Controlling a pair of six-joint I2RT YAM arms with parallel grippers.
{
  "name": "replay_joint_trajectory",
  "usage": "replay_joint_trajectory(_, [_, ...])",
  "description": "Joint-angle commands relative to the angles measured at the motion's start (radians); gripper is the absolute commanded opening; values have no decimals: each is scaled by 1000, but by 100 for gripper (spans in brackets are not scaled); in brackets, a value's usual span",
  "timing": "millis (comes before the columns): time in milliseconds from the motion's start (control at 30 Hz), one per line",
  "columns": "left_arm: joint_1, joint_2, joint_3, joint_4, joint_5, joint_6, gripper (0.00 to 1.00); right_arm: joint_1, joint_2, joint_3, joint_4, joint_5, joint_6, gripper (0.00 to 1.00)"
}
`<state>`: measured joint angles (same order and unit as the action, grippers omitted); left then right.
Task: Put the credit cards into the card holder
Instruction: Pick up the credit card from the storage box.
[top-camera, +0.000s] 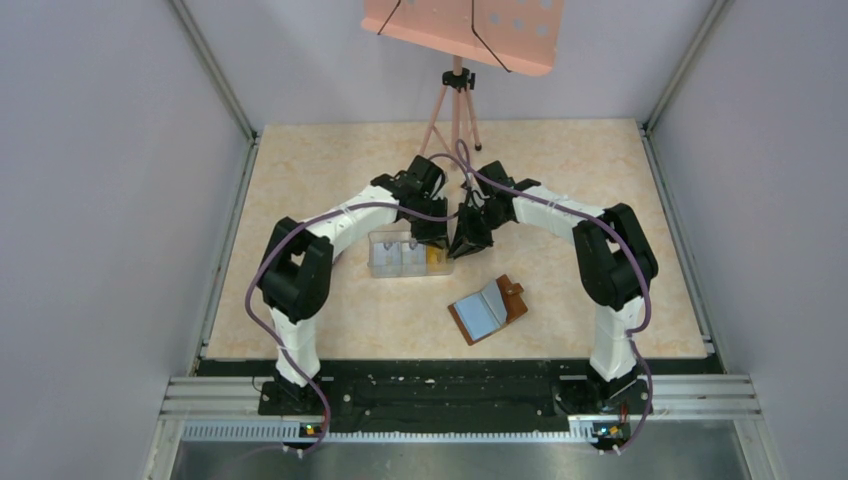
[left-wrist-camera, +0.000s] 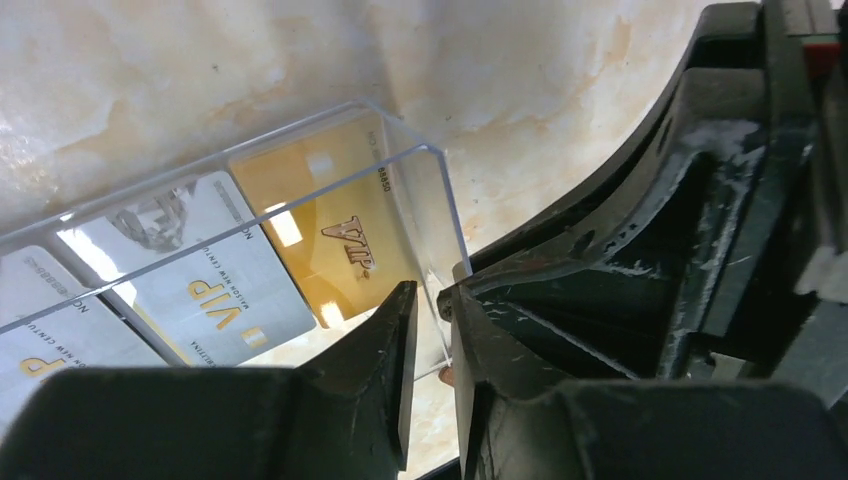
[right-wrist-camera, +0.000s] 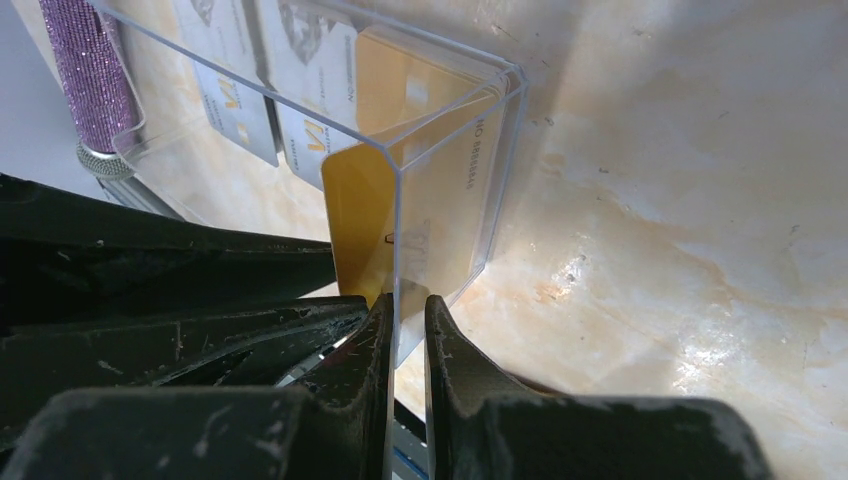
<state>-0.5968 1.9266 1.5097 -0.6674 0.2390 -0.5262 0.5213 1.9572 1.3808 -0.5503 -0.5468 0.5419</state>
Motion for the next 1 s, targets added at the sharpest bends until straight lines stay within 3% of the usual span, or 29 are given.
replay_joint_trajectory(0, [-11,-6,-24,69,33,-17,25,12,-58,10,44,-66,-4,9])
replay_joint_trajectory(133, [-10,24,-29,49,13,-20,22,11,-60,10,44,-66,-4,9])
replay_joint_trajectory(300, [-9,34,-43,44,-14,-29,1,12,-64,9,44,-64,-5,9])
replay_joint_trajectory(600, [-8,-18,-54,34,-69,-14,0,11,-83,41,20,-56,-23,12])
replay_joint_trajectory(800, [-8,-173,-66,65,-80,-6,0,10,-142,81,-32,7,-70,42])
replay_joint_trajectory(967, [-7,-288,-125,76,-76,-11,0,-19,-213,70,-47,14,-94,59])
